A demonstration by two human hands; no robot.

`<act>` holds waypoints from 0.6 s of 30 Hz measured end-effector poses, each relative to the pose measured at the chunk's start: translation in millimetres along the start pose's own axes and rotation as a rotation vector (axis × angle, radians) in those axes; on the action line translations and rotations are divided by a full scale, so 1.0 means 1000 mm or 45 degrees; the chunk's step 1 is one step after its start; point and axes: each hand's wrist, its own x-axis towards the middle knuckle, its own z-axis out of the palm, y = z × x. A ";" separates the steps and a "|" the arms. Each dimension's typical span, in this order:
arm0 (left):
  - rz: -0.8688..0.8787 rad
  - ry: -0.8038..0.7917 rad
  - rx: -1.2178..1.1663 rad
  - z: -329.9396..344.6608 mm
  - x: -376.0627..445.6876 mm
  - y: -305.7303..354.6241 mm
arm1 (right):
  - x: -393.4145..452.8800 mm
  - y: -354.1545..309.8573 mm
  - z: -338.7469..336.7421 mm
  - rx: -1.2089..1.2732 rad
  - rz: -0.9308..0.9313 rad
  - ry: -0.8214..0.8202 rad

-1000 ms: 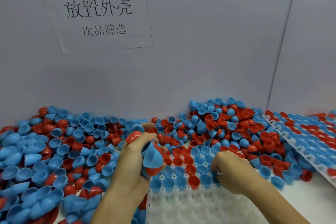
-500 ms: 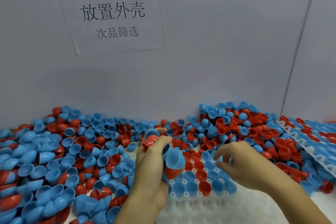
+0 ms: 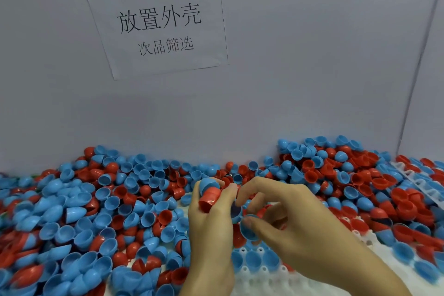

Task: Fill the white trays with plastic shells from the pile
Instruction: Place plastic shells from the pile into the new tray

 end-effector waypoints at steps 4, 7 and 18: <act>-0.184 -0.076 -0.141 0.000 0.002 -0.002 | -0.001 0.003 -0.005 0.037 -0.003 -0.018; -0.315 -0.152 -0.239 0.003 0.000 0.000 | -0.002 0.006 -0.008 0.053 0.031 -0.046; -0.404 -0.140 -0.270 0.005 0.002 -0.004 | -0.006 0.025 -0.027 0.232 0.132 -0.056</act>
